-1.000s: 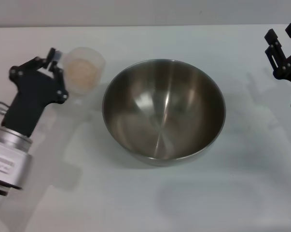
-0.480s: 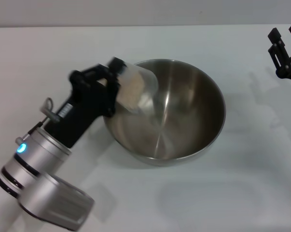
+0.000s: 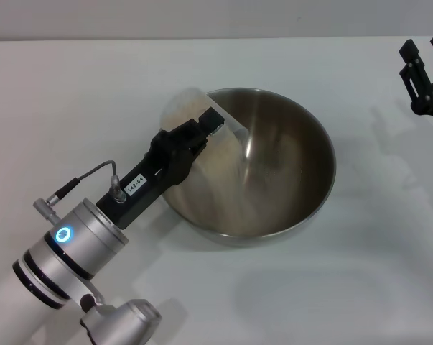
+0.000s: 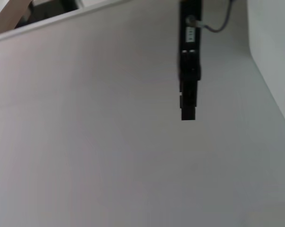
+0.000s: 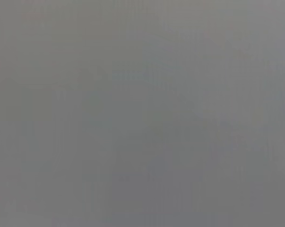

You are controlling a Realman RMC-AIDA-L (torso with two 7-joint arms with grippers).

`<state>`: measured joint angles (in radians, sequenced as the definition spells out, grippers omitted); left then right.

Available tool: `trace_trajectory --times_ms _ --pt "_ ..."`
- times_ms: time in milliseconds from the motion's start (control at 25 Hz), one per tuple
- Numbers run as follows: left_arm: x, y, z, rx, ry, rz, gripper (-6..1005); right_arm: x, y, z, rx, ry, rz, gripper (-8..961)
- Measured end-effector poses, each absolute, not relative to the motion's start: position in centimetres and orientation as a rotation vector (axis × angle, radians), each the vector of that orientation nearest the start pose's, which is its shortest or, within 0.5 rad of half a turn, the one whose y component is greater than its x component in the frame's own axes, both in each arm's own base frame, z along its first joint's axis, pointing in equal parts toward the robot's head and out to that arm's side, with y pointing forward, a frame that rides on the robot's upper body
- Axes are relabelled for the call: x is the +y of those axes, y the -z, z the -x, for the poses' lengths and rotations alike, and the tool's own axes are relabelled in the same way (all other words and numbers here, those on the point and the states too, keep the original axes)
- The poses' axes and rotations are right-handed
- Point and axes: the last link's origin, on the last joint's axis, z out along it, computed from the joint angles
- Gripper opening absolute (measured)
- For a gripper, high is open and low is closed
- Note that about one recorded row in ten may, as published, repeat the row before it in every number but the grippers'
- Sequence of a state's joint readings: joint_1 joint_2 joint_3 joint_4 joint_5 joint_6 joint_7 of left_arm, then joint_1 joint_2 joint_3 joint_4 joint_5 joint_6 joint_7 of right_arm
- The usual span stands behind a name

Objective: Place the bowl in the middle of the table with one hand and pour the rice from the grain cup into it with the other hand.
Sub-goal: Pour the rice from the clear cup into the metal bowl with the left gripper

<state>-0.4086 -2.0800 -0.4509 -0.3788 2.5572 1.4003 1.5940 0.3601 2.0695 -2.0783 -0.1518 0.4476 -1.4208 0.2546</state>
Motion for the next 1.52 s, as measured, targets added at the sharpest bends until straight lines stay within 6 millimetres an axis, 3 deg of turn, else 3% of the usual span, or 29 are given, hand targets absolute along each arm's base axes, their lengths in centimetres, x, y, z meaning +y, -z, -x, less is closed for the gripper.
trace_trajectory --times_ms 1040,1520 --pt "26.40 10.22 21.50 1.812 -0.260 0.939 55 30.47 -0.24 -31.34 0.371 -0.899 1.652 476" --pt "26.42 10.01 21.05 1.779 -0.244 0.938 64 30.45 -0.26 -31.29 0.368 -0.902 1.651 476"
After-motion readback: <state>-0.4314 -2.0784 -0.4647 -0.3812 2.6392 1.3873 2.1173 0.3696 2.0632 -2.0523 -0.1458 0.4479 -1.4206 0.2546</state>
